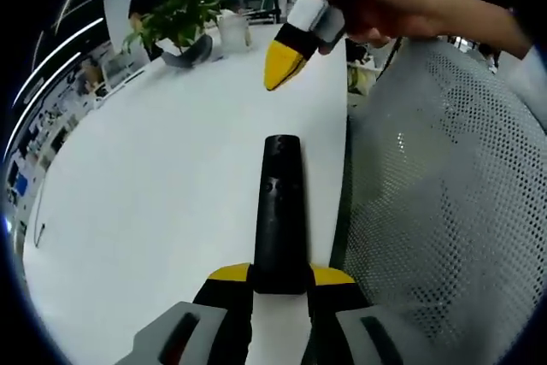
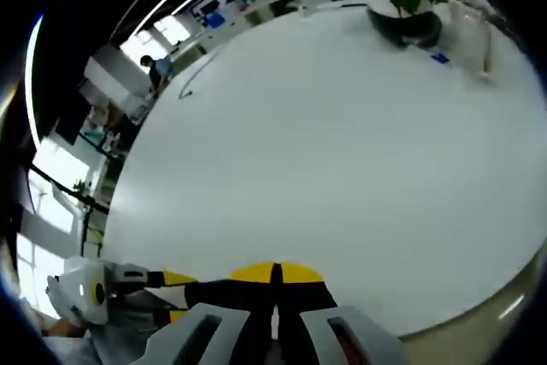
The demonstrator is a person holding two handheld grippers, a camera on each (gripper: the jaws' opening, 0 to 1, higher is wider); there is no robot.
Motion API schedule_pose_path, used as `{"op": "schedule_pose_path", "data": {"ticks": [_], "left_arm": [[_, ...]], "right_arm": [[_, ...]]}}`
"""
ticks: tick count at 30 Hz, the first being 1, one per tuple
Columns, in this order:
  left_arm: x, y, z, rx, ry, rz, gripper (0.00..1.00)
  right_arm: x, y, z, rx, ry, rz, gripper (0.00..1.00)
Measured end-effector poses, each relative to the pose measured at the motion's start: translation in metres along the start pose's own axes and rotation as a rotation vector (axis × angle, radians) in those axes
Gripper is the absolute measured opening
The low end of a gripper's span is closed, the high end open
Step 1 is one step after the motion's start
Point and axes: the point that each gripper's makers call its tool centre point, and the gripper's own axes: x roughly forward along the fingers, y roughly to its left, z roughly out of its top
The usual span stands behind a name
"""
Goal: Press the specified remote control buttons in sequence, fully releasing each button before pressing the next.
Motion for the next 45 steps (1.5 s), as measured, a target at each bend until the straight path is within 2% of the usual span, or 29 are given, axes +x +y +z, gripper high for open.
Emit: {"op": "schedule_pose_path", "data": {"ticks": [3, 4, 5, 6, 7, 10, 12, 14, 18, 21, 22, 27, 45], "left_arm": [[0.000, -0.001, 0.000, 0.016, -0.031, 0.000, 0.23], [0.000, -0.002, 0.001, 0.025, -0.038, -0.008, 0.23], [0.001, -0.002, 0.002, 0.032, -0.047, -0.020, 0.23], [0.001, -0.002, 0.002, 0.034, -0.053, -0.029, 0.23], [0.001, -0.002, 0.002, 0.031, -0.055, -0.031, 0.23], [0.002, -0.002, 0.003, 0.016, -0.073, -0.036, 0.23], [0.002, -0.002, 0.005, 0.009, -0.080, -0.039, 0.24], [0.003, -0.002, 0.006, 0.001, -0.088, -0.046, 0.24], [0.004, -0.002, 0.008, 0.007, -0.105, -0.052, 0.24], [0.004, -0.002, 0.009, 0.008, -0.110, -0.053, 0.24], [0.004, -0.002, 0.009, 0.009, -0.111, -0.054, 0.24], [0.004, -0.001, 0.010, 0.014, -0.116, -0.054, 0.24], [0.006, 0.000, 0.014, 0.018, -0.134, -0.061, 0.24]], "right_arm": [[0.010, 0.002, -0.021, 0.001, 0.041, 0.021, 0.00], [0.009, 0.001, -0.029, 0.022, 0.110, 0.000, 0.00], [0.009, 0.004, -0.026, -0.010, 0.102, 0.011, 0.00], [0.008, 0.005, -0.020, -0.034, 0.066, 0.010, 0.00], [0.009, 0.005, -0.023, -0.028, 0.067, 0.005, 0.00], [0.012, 0.005, -0.037, -0.026, 0.156, 0.001, 0.00], [0.014, 0.002, -0.041, -0.052, 0.183, -0.020, 0.00], [0.015, -0.002, -0.039, -0.088, 0.174, -0.055, 0.00], [0.014, 0.000, -0.034, -0.099, 0.148, -0.044, 0.00], [0.016, -0.007, -0.035, -0.072, 0.160, -0.053, 0.00], [0.015, -0.005, -0.032, -0.054, 0.144, -0.039, 0.00], [0.014, -0.003, -0.034, -0.018, 0.157, -0.021, 0.00], [0.016, -0.003, -0.035, -0.091, 0.172, -0.023, 0.00]]}}
